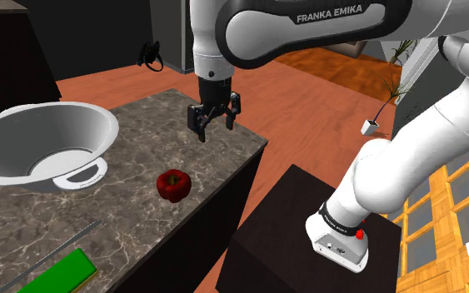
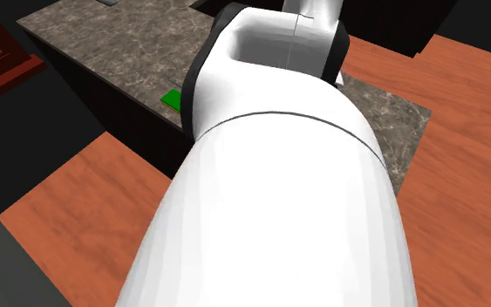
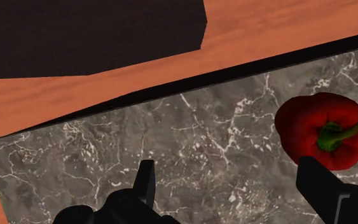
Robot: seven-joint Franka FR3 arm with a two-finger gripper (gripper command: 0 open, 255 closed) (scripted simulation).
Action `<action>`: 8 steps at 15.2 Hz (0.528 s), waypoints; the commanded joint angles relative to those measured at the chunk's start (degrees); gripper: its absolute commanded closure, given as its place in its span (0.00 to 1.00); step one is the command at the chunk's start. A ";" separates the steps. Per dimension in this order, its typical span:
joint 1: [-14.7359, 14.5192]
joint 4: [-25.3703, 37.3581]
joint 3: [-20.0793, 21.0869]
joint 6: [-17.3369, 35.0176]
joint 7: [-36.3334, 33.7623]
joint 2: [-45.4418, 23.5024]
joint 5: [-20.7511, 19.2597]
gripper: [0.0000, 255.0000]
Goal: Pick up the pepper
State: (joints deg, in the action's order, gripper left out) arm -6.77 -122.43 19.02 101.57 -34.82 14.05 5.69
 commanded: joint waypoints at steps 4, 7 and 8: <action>-1.58 6.97 3.75 1.57 -6.74 -10.23 -1.44 0.00; -2.96 12.21 5.41 1.96 -10.77 -17.04 -3.18 0.00; -3.54 14.12 5.84 1.96 -12.09 -19.37 -3.85 0.00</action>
State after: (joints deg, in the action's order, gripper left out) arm -9.67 -109.90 24.24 103.07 -45.26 -2.81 2.49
